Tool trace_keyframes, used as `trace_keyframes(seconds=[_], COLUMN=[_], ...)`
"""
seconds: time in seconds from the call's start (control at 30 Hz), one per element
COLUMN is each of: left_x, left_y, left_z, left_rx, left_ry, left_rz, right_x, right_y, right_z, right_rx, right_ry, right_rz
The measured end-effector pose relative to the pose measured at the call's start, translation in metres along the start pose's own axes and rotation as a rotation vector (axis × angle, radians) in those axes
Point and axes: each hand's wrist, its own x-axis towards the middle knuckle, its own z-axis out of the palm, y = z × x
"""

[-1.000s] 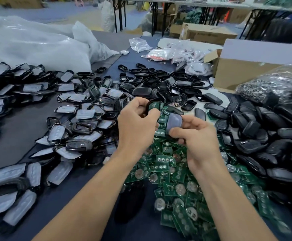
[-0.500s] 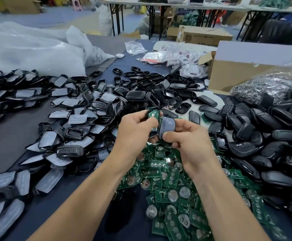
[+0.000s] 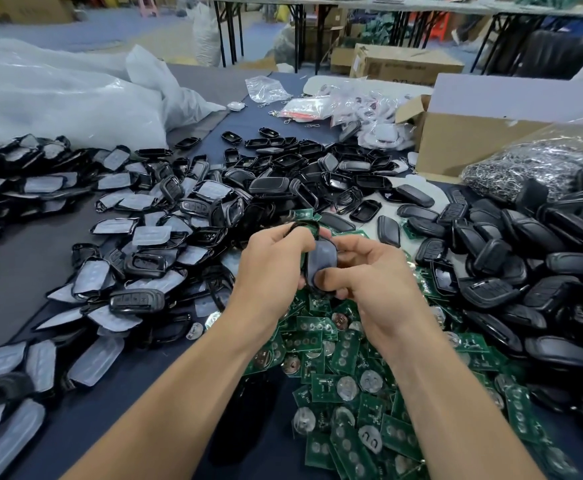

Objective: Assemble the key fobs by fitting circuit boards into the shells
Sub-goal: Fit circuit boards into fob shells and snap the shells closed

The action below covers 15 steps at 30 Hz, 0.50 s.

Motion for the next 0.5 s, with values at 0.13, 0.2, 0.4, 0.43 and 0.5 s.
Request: trace_keyframes(seconds=[0.13, 0.2, 0.4, 0.43, 0.5], left_x=[0.0014, 0.0014, 0.0008, 0.0016, 0.0036], left_y=[-0.0011, -0.0008, -0.0021, -0.0030, -0.0041], left_z=[0.0004, 0.0011, 0.0007, 0.0002, -0.0012], left_rx=[0.017, 0.035, 0.068, 0.055, 0.018], left_ry=[0.018, 0.001, 0.030, 0.042, 0.057], left_rz=[-0.003, 0.005, 0.066, 0.063, 0.052], right_x=[0.0020, 0.0031, 0.0011, 0.0001, -0.0013], right_y=[0.0007, 0.0009, 0.0011, 0.0004, -0.0005], right_z=[-0.0004, -0.0015, -0.0037, -0.0042, -0.0063], right_rx=[-0.009, -0.008, -0.040, -0.059, -0.068], right_ry=[0.058, 0.088, 0.070, 0.043, -0.008], right_rz=[0.006, 0.006, -0.012, -0.022, -0.033])
